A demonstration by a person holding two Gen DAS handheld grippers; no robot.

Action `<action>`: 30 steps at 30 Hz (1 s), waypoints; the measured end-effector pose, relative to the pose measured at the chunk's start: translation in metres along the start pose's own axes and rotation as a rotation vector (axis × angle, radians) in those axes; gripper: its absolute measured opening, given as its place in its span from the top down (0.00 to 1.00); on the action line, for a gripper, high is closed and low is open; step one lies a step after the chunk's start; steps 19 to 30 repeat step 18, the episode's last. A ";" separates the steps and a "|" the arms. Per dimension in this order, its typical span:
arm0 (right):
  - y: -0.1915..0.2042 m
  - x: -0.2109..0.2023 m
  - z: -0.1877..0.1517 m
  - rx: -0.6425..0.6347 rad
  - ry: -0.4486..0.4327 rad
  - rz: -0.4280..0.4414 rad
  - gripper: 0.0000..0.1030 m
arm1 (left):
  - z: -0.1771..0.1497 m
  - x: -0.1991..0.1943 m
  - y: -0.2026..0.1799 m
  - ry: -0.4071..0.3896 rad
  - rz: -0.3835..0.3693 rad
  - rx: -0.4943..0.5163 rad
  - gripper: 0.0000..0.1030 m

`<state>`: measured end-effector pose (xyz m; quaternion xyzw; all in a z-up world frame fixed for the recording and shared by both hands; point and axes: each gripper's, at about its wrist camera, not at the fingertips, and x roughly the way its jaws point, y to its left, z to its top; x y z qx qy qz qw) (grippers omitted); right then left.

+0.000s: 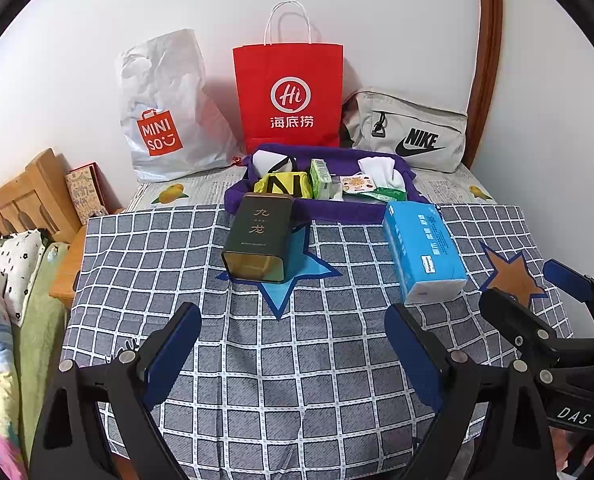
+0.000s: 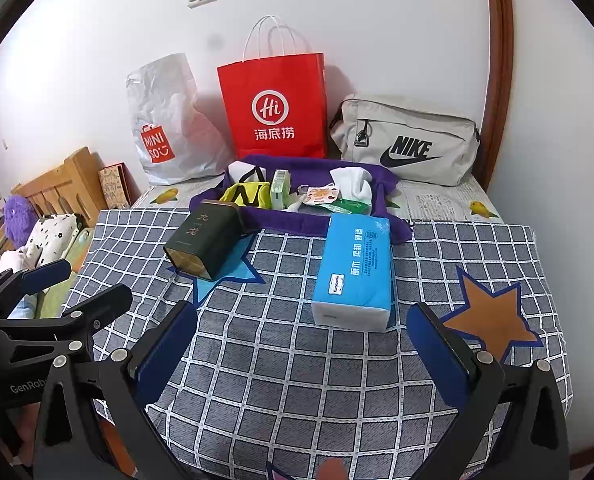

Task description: Organize soft objects

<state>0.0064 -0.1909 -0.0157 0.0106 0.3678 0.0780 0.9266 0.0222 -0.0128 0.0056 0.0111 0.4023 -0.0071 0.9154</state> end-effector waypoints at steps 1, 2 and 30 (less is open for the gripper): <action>0.000 0.000 0.000 0.000 0.001 0.000 0.00 | 0.000 0.000 0.000 0.001 0.000 0.000 0.10; 0.000 0.000 0.000 0.000 0.001 -0.002 0.00 | 0.000 -0.001 0.000 0.002 0.001 0.000 0.10; -0.001 0.002 0.000 0.004 0.004 0.004 0.00 | 0.001 0.002 0.001 -0.002 -0.001 0.005 0.10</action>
